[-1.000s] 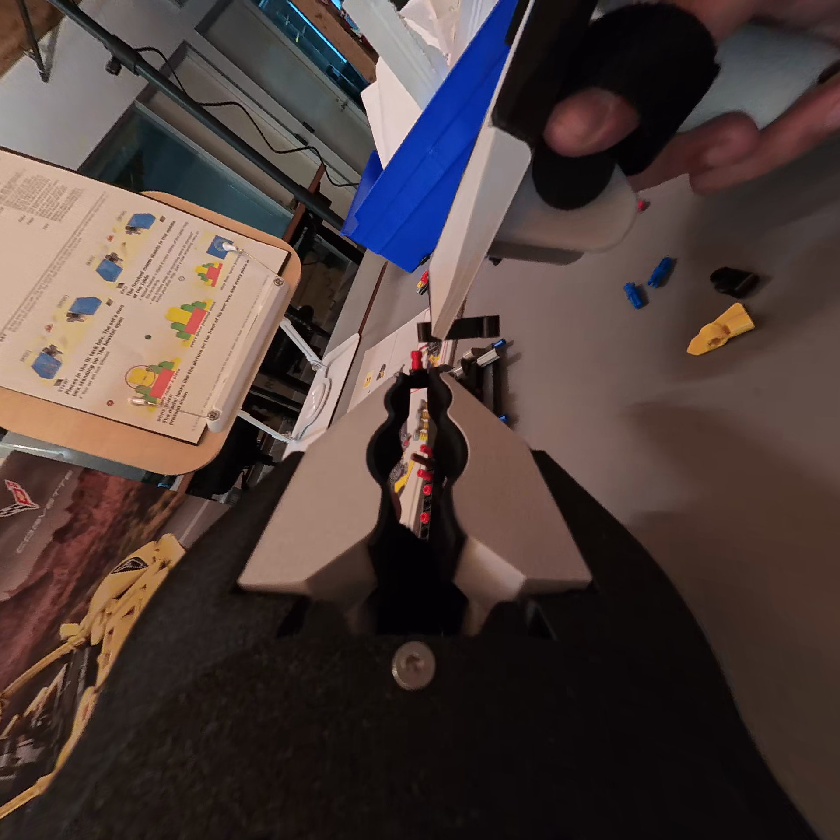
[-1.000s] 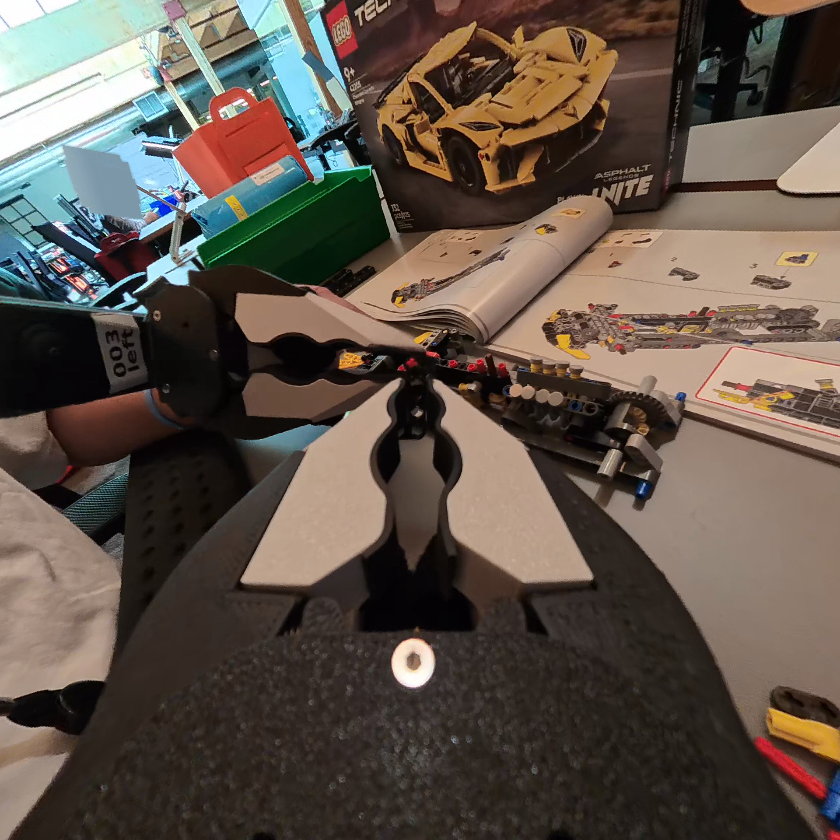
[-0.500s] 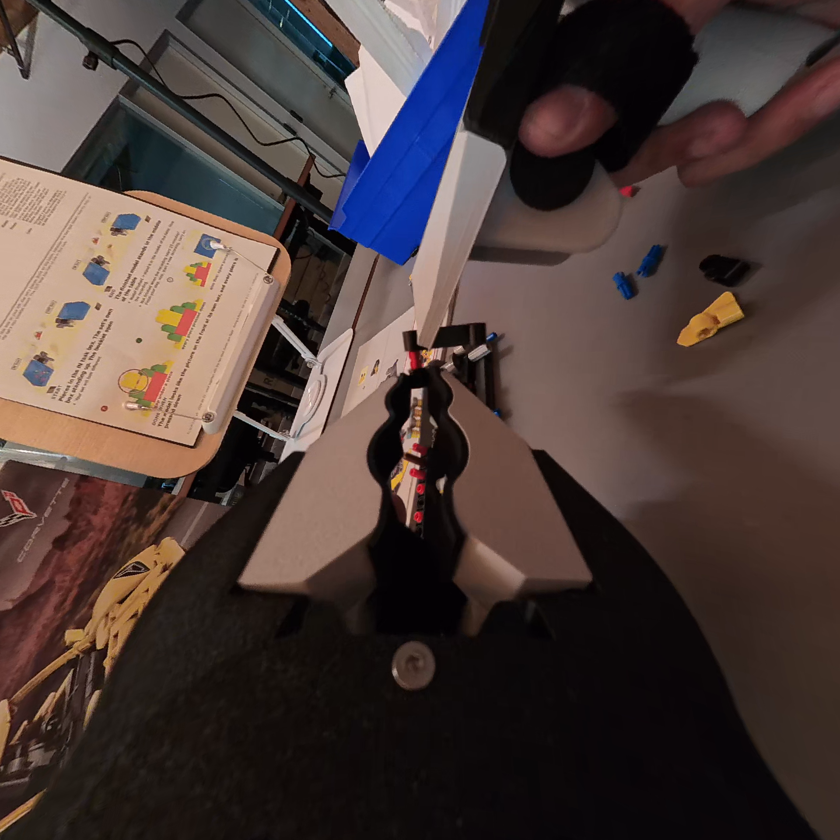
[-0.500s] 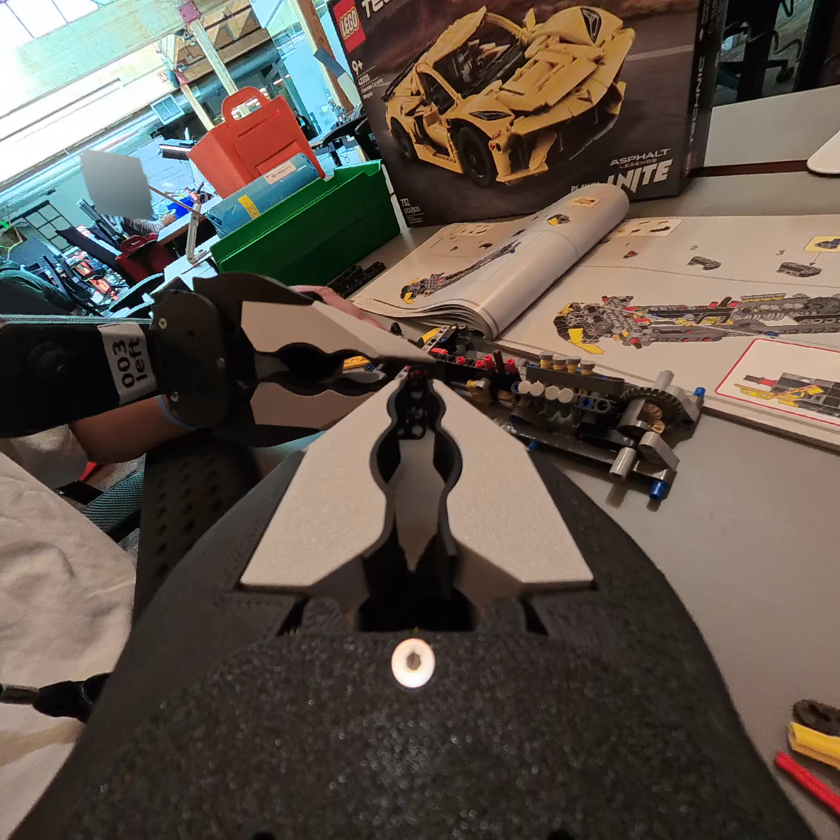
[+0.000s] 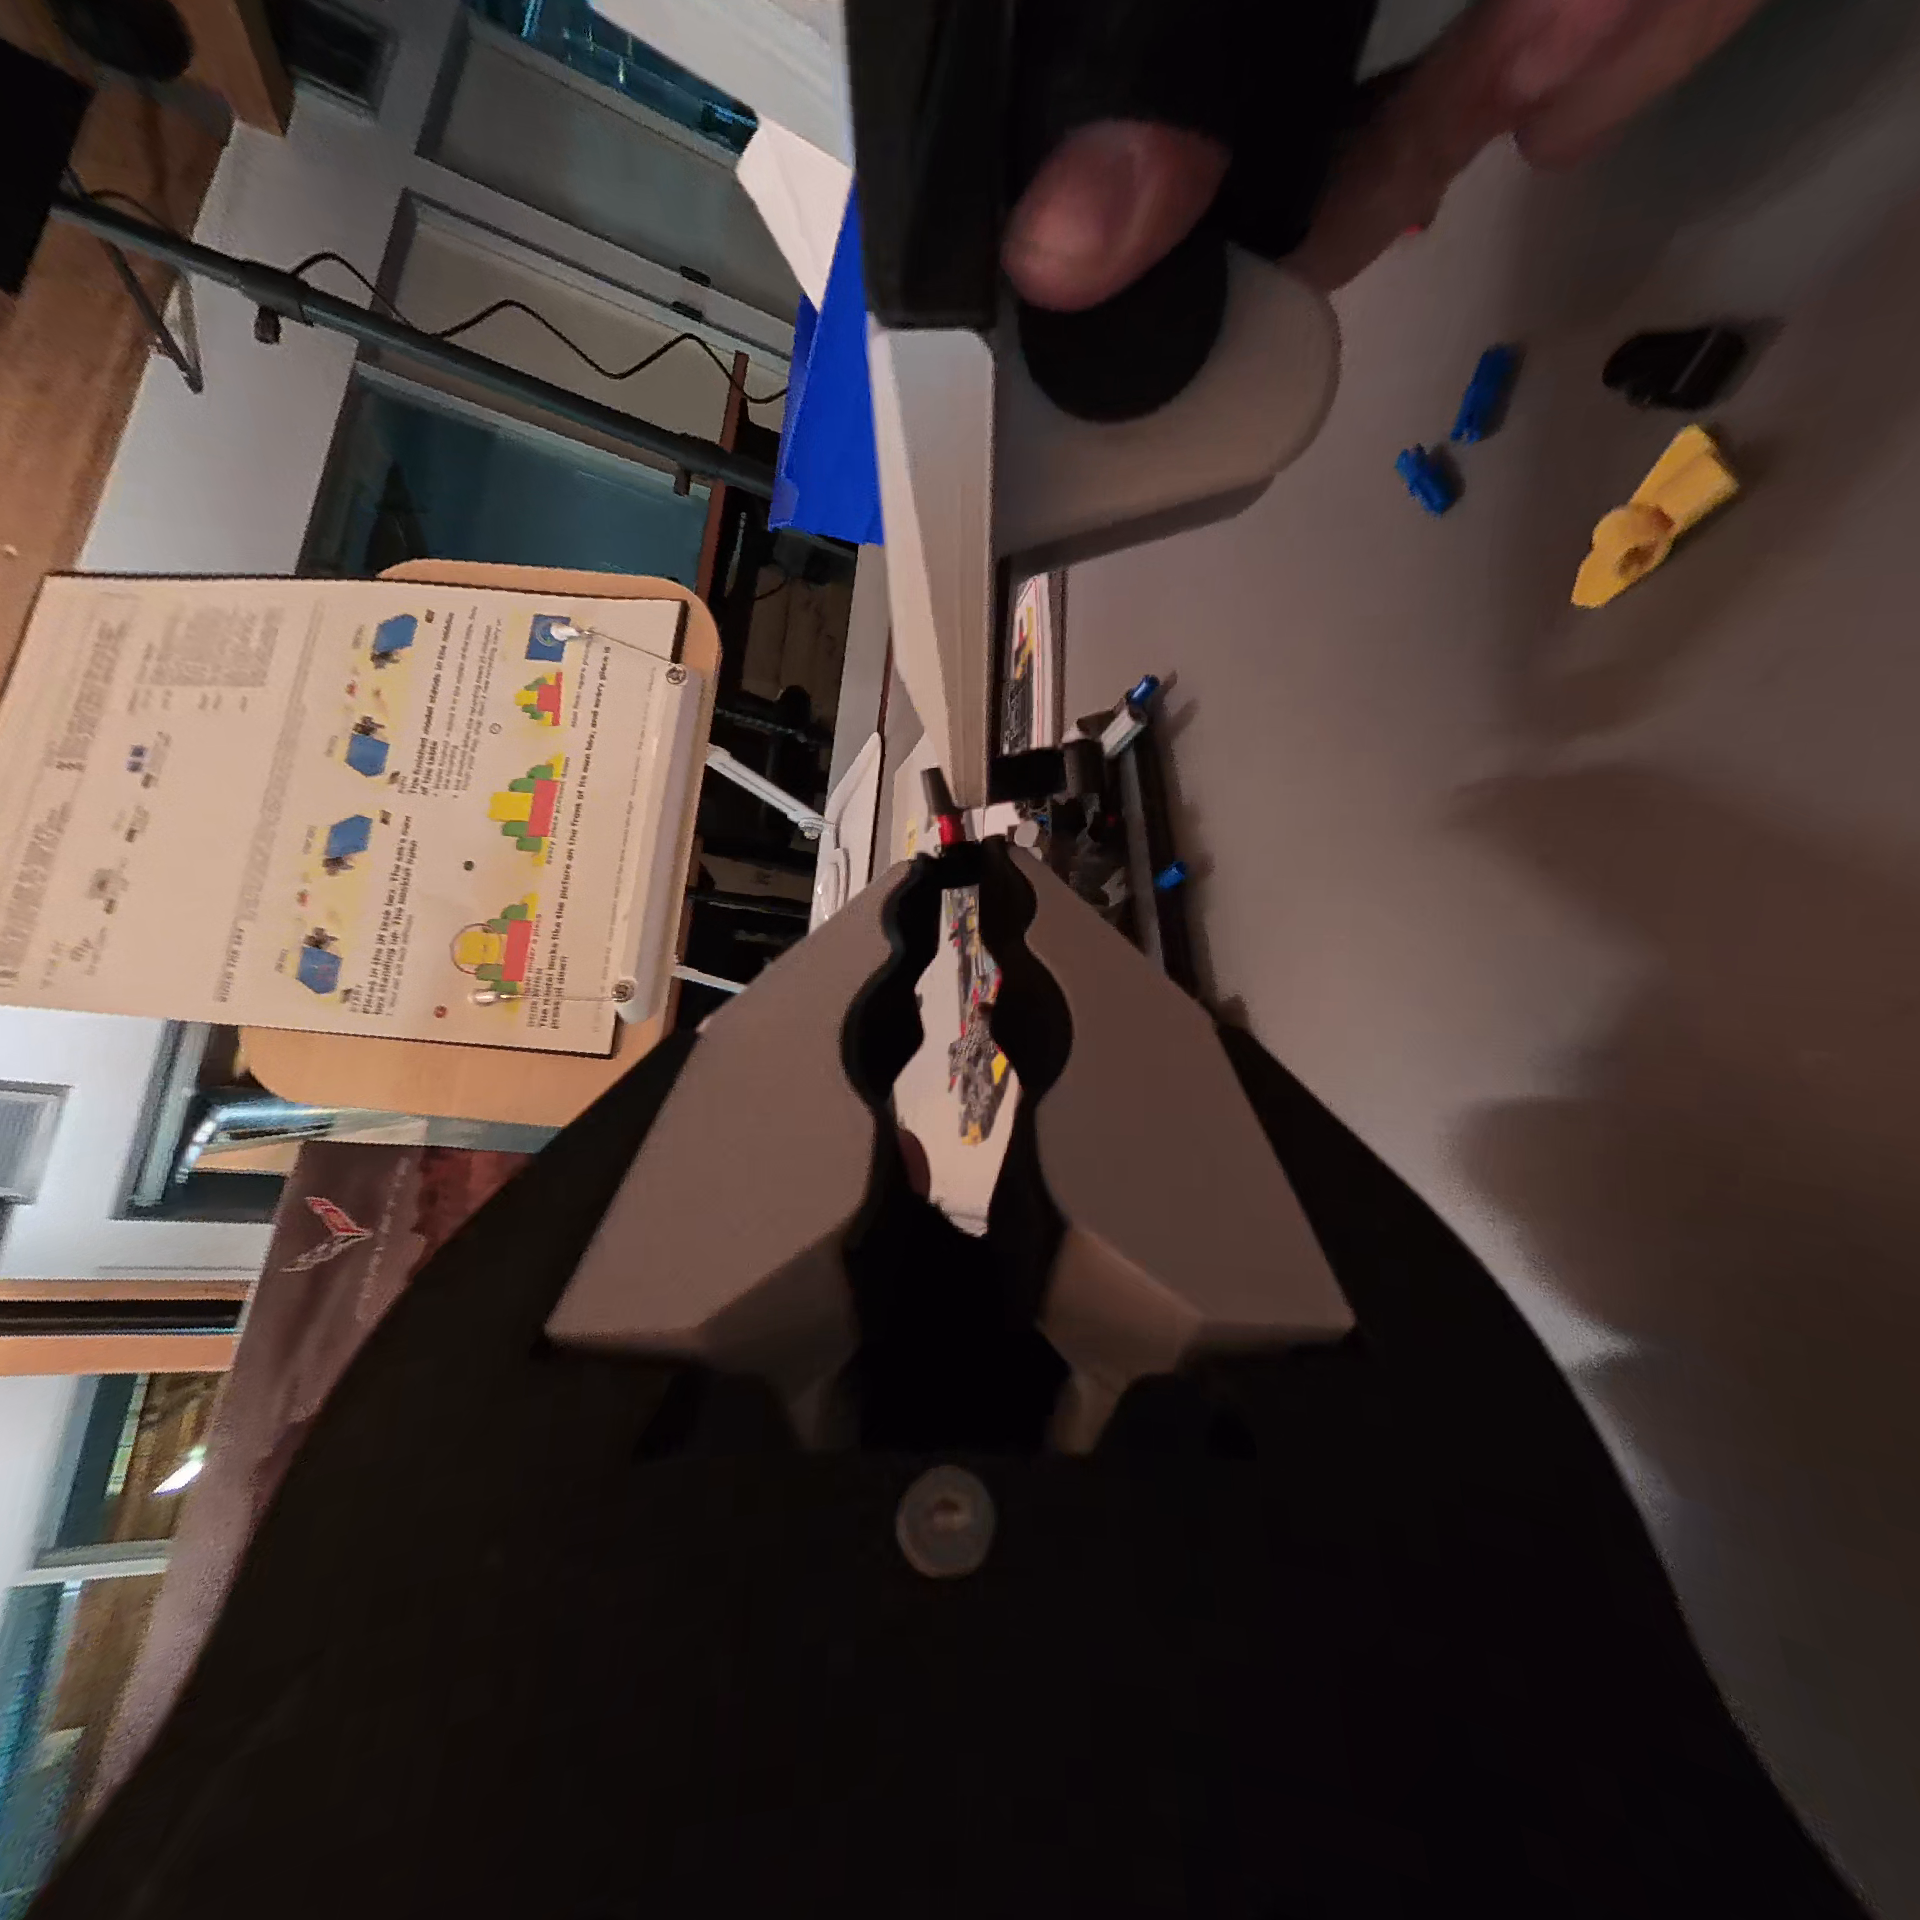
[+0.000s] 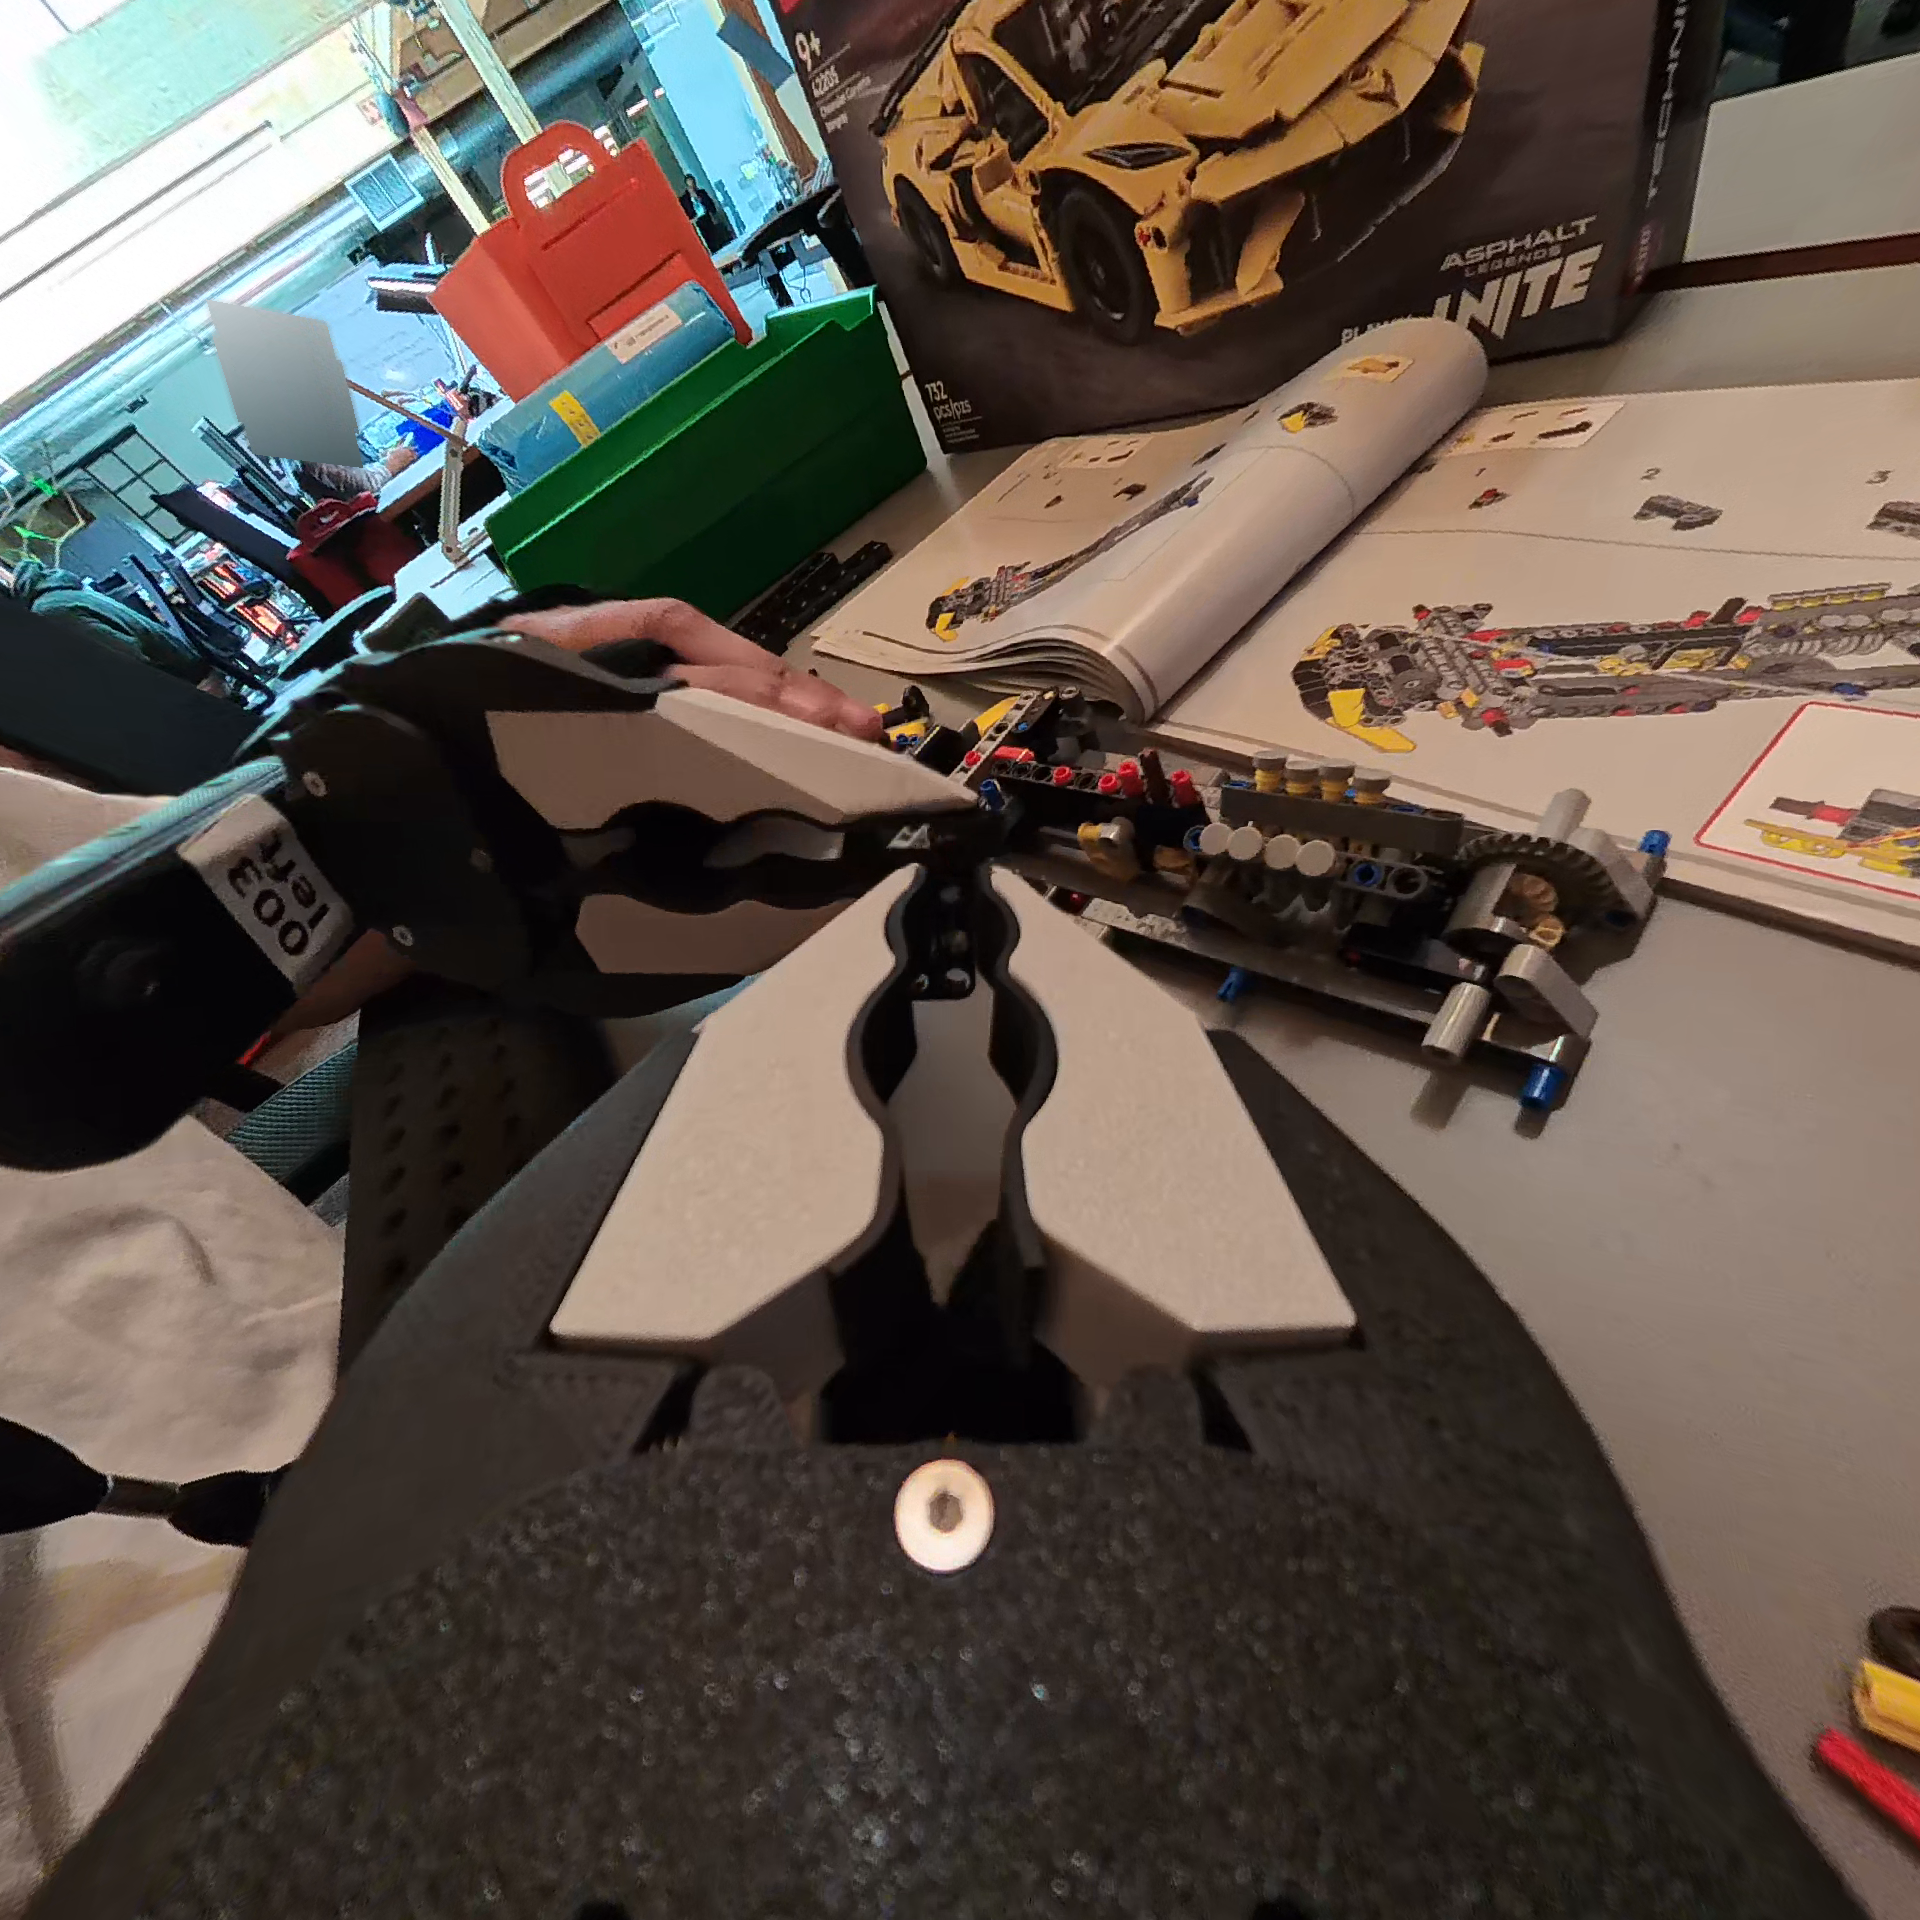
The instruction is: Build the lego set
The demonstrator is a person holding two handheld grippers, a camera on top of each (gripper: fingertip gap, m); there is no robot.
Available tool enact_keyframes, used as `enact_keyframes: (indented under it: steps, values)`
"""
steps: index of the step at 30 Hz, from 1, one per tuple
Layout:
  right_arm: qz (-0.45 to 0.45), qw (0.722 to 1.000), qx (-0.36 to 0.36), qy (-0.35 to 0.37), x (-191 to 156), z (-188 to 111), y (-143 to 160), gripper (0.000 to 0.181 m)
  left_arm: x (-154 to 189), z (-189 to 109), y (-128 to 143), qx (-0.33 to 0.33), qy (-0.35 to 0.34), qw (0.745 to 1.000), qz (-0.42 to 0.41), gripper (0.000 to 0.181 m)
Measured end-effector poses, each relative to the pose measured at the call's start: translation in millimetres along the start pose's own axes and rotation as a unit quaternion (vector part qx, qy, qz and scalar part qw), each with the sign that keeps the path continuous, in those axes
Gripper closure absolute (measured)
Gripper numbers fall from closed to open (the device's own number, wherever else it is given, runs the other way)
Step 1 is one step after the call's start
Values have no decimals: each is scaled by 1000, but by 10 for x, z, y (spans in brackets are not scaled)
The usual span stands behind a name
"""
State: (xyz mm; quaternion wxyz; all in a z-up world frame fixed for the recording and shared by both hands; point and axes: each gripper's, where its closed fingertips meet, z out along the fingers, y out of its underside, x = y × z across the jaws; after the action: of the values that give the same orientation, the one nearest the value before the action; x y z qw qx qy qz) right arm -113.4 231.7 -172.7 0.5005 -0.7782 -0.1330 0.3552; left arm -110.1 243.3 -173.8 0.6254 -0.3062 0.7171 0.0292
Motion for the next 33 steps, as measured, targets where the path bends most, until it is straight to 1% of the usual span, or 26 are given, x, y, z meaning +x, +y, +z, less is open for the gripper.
enact_keyframes:
  steps: [4,7,11,14,21,24,28,31,33]
  values:
    - [3,1000,-16,-6,-6,19,54,176,32,-11,9,-4,-2,999,42,176]
    - [24,999,-20,-31,-41,12,72,176,46,-38,-10,2,0,998,66,176]
    - [50,997,-42,-50,-55,18,147,176,111,-62,-9,-3,-1,989,146,176]
    - [62,995,-60,-55,-54,37,213,176,164,-75,6,-7,9,985,175,176]
    - [42,991,-117,-51,-69,67,403,176,327,-117,12,-2,64,984,166,176]
    - [40,989,-131,-52,-78,86,448,176,362,-130,17,-4,75,983,171,177]
    - [46,988,-135,-64,-106,92,464,176,381,-151,6,-2,82,981,175,177]
    - [54,989,-117,-68,-101,92,406,176,344,-149,11,0,81,986,148,177]
    - [49,991,-107,-62,-85,103,377,176,325,-142,29,2,85,990,116,177]
